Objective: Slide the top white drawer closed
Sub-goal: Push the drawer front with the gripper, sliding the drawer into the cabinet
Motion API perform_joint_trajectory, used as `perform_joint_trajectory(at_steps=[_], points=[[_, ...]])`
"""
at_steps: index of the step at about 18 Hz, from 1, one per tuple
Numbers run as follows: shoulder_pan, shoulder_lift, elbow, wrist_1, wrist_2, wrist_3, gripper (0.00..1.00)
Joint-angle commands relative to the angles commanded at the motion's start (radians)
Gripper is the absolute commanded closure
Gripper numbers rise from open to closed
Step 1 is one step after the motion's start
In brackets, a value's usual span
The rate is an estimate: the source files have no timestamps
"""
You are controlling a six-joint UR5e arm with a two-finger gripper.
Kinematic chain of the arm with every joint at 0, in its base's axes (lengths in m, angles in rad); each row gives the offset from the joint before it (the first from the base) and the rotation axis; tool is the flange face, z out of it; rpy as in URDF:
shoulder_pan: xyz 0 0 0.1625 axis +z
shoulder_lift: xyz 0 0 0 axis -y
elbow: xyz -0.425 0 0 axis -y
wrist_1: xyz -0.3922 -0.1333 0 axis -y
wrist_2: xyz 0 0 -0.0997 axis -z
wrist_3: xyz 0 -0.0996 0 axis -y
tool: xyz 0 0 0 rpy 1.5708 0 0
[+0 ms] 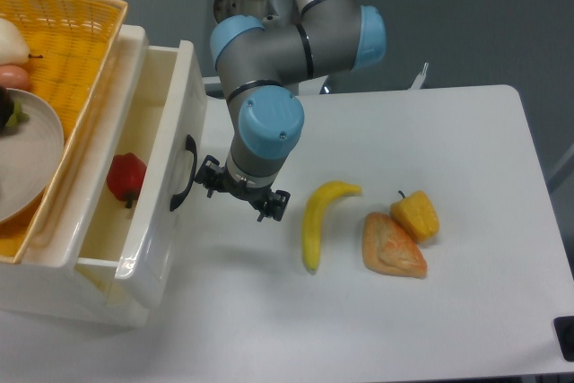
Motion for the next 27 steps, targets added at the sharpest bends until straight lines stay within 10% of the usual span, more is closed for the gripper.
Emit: perform_joint_trajectory(at_steps=[27], points=[[-0.064,0.008,0.008,0.006,0.002,0.0,0.0]])
